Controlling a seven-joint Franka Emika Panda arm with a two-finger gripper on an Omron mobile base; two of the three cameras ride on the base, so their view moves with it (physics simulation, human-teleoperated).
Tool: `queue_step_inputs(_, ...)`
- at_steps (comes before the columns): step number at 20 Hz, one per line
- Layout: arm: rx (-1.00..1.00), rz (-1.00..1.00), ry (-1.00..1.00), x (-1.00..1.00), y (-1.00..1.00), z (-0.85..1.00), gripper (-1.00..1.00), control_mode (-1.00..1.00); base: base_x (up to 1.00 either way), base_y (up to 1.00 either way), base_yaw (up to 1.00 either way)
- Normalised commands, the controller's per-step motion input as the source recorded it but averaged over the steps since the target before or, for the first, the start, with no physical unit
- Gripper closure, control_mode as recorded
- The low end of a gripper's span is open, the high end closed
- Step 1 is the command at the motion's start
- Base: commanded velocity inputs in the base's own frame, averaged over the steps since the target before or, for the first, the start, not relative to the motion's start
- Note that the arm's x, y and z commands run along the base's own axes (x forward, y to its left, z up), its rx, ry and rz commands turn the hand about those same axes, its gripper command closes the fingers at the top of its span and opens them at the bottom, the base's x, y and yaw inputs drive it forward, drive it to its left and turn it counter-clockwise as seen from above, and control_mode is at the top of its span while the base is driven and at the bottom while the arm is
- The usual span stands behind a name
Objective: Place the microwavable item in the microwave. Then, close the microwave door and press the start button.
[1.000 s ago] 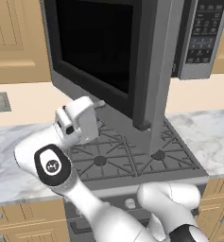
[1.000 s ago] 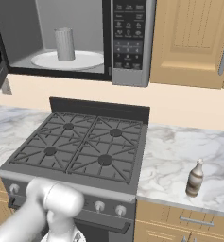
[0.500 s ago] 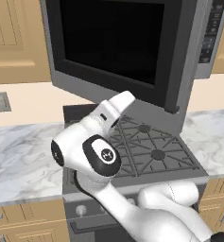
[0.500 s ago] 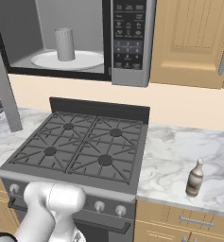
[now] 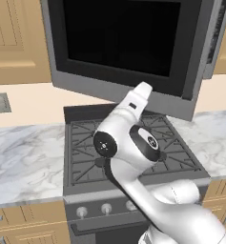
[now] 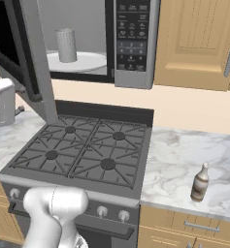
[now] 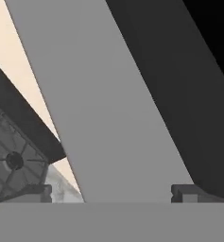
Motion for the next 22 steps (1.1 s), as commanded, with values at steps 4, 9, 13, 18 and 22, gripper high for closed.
queue_step_inputs(4,0.00,0.19,0.30,0.64,0.00,0.00,-1.00,-1.00,0.00,0.00,0.00)
queue_step_inputs(9,0.00,0.16,0.28,0.73,0.00,0.01,-1.00,-1.00,0.00,0.00,0.00)
queue_step_inputs(13,0.00,0.16,0.15,0.69,0.00,0.00,-1.00,-1.00,0.00,0.00,0.00)
queue_step_inputs(18,0.00,0.15,0.11,0.66,0.00,0.00,-1.00,-1.00,0.00,0.00,0.00)
queue_step_inputs(22,0.00,0.14,0.05,0.60,0.00,0.00,-1.00,-1.00,0.00,0.00,0.00)
